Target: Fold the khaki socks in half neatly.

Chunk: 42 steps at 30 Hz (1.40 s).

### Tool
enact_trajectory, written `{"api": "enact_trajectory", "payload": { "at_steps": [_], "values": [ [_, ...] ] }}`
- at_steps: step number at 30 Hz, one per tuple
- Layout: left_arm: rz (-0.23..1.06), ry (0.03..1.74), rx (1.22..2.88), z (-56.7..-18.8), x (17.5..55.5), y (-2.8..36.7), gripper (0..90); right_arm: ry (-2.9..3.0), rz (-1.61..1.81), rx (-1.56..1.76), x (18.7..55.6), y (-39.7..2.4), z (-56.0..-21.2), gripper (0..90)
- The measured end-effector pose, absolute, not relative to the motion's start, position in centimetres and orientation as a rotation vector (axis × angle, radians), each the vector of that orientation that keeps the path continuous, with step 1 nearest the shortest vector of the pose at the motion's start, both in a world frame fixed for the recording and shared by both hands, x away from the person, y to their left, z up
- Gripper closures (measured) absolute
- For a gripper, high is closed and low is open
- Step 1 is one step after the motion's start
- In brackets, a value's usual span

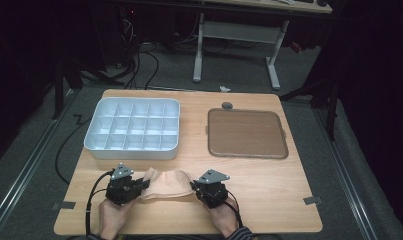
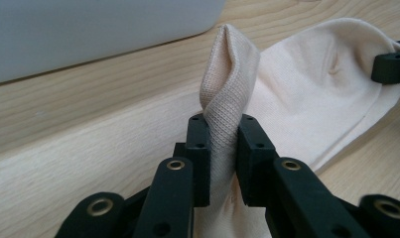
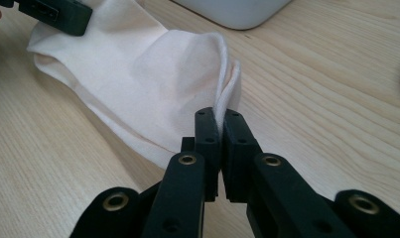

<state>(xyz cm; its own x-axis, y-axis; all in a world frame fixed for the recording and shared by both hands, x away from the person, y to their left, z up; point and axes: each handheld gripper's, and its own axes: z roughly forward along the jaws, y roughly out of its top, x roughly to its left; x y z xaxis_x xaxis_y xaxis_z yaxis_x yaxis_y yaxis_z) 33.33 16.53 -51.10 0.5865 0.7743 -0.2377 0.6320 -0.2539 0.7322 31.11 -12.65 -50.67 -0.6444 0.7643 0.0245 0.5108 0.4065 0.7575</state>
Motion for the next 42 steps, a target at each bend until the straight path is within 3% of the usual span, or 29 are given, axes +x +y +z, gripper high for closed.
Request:
{"api": "enact_trajectory", "payload": {
  "at_steps": [36, 40, 42],
  "values": [
    [0.198, 0.997, 2.066, -52.0, 35.6, 9.0, 77.6, 2.252, 1.040, 1.274, 30.8, -20.0, -51.0, 86.8],
    [0.203, 0.996, 2.082, -52.4, 35.7, 8.5, 74.9, 2.246, 1.039, 1.299, 30.9, -20.4, -51.3, 86.5],
    [0.214, 1.000, 2.095, -52.5, 35.8, 8.5, 67.9, 2.240, 1.036, 1.314, 31.0, -20.4, -51.4, 84.5]
  ]
}}
